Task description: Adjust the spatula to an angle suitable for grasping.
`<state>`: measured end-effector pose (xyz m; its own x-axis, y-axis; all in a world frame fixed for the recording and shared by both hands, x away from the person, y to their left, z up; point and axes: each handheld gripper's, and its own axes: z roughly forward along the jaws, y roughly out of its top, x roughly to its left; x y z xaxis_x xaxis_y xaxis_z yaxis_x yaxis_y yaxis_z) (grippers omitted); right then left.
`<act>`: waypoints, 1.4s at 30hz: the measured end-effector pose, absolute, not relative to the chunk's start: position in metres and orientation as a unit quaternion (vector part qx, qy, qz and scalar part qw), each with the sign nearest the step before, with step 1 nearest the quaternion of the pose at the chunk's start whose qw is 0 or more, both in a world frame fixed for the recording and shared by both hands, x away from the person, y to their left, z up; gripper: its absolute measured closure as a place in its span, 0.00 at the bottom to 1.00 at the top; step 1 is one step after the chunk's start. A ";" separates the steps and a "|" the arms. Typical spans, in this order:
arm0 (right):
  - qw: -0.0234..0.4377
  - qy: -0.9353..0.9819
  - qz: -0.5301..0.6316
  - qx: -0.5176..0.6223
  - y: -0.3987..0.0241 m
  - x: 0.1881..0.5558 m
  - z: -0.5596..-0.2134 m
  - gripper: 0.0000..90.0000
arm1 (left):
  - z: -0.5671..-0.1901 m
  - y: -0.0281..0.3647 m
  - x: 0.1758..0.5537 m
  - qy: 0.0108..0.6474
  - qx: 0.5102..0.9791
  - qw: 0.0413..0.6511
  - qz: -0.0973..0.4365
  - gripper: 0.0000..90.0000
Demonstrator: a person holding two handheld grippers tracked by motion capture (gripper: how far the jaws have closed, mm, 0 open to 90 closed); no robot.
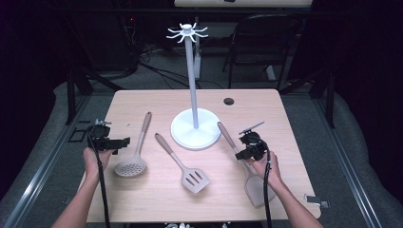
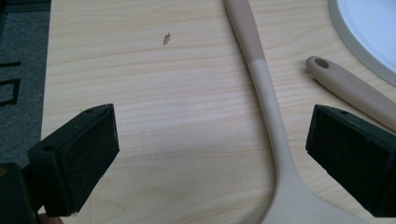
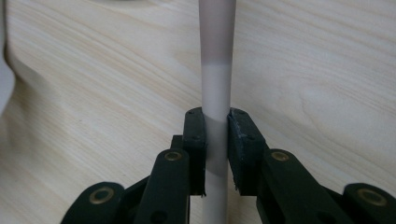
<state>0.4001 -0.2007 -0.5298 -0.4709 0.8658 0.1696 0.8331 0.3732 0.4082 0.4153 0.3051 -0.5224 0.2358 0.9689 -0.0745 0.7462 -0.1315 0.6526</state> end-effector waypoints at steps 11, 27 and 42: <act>0.064 0.842 0.264 0.466 -0.185 0.388 -0.514 0.87 | -0.516 0.294 0.413 0.574 0.733 0.313 0.185 0.02; 0.103 0.856 0.304 0.405 -0.154 0.384 -0.496 0.87 | -0.508 0.277 0.412 0.554 0.742 0.336 0.173 0.00; 0.103 0.862 0.316 0.382 -0.135 0.389 -0.492 0.87 | -0.502 0.255 0.404 0.526 0.754 0.348 0.181 0.00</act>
<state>0.3893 -0.1350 -0.4919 -0.6874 0.7235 0.0629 0.5928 0.5090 0.6241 0.4041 0.2549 -0.5019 0.3806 0.9200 -0.0934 0.6679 -0.2036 0.7159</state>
